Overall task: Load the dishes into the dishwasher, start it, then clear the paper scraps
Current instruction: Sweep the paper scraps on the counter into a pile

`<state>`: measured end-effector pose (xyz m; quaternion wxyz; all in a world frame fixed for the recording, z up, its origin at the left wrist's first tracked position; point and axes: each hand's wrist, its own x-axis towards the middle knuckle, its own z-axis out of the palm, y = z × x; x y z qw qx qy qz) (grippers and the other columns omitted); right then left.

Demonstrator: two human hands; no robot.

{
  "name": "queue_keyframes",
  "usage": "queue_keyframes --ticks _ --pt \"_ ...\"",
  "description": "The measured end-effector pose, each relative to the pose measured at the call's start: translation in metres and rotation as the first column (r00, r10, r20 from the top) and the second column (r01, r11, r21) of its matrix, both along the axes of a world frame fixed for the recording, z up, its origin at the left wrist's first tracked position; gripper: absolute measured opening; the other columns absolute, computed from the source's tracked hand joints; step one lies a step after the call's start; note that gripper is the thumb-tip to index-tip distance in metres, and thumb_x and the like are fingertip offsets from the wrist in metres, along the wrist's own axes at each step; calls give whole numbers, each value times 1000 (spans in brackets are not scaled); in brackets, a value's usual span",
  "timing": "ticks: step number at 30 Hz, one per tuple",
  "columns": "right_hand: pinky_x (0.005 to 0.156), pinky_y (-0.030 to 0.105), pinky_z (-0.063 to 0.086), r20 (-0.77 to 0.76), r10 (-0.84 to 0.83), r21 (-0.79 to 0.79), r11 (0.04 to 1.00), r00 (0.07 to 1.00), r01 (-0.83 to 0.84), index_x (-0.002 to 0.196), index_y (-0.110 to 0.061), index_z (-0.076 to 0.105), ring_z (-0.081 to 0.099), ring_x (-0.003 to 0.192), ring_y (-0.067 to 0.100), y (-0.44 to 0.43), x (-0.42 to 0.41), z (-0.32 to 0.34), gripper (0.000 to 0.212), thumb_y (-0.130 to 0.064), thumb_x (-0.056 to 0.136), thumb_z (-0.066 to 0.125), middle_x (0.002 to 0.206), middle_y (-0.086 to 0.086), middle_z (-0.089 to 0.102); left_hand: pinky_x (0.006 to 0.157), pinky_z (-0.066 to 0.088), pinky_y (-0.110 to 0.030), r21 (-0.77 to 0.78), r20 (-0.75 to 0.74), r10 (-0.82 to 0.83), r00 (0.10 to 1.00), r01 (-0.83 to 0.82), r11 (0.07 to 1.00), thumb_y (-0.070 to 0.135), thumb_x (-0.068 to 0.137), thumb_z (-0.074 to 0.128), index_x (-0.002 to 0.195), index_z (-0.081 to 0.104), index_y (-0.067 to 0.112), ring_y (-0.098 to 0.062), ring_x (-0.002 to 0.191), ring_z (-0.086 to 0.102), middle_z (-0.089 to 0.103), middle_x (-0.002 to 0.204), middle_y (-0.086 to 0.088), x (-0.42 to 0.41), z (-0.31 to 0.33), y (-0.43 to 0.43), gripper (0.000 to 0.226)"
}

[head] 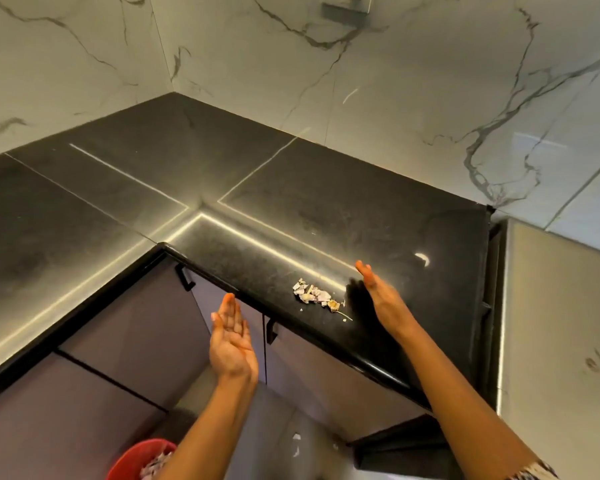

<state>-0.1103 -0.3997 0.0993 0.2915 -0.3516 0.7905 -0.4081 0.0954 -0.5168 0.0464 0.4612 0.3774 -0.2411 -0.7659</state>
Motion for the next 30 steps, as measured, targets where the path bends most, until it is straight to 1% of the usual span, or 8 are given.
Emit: queue_keyframes --ticks 3,7,11,16,19,22,25,30 --pt "117 32 -6 -213 234 286 943 949 -168 149 -17 15 0 142 3 14 -8 -18 51 -34 102 26 158 -3 9 115 15 -33 61 -62 81 995 -77 995 36 104 13 145 33 10 -15 142 27 34 152 -2 -23 -10 25 53" --pt "114 37 -14 -433 515 477 827 740 -296 149 -24 -7 -21 135 -1 2 -2 -34 69 -60 92 10 152 -12 -18 116 21 -31 49 -151 180 972 -174 984 37 104 12 147 29 11 -14 141 28 33 153 -2 -50 -19 47 54" --pt "115 42 -15 -509 535 446 834 674 -324 149 -24 -8 -20 140 2 -30 13 -39 95 -73 68 -14 145 -16 -24 110 29 -27 59 -238 336 911 -332 941 40 103 11 146 33 10 -13 137 36 38 150 -2 -68 -26 50 56" --pt "114 20 -5 -168 478 122 878 862 -463 149 -19 16 6 140 -2 -42 0 -23 50 -34 102 25 157 -7 10 100 40 -26 151 -337 527 780 -508 848 40 103 10 137 45 10 -9 118 54 57 130 3 -91 -27 51 57" --pt "106 7 10 -259 359 31 931 897 -364 142 -14 36 26 135 1 -22 -22 -22 43 -20 100 41 148 -7 33 96 45 -28 200 -386 597 703 -568 798 41 102 14 112 69 16 -11 115 60 68 117 4 -97 -37 55 62" --pt "115 18 1 -397 545 205 837 738 -508 146 -25 25 9 138 -7 -2 -34 -36 51 -38 97 32 146 -23 16 99 47 -31 216 -407 627 664 -598 772 41 102 14 100 76 20 -15 116 60 68 117 1 -99 -40 57 66" --pt "114 24 -15 -479 675 362 735 562 -573 146 -32 -2 -15 136 -12 3 -32 -45 80 -76 79 -5 148 -27 -9 98 49 -28 206 -429 633 644 -613 763 40 102 12 102 75 17 -15 116 60 68 119 -1 -101 -41 57 66" --pt "115 35 -17 -474 778 461 619 413 -637 141 -32 -18 -27 136 -4 -9 -5 -39 89 -78 65 -24 150 -18 -24 92 52 -25 189 -439 622 648 -610 769 39 102 12 108 72 16 -13 116 60 67 120 0 -104 -39 61 65"
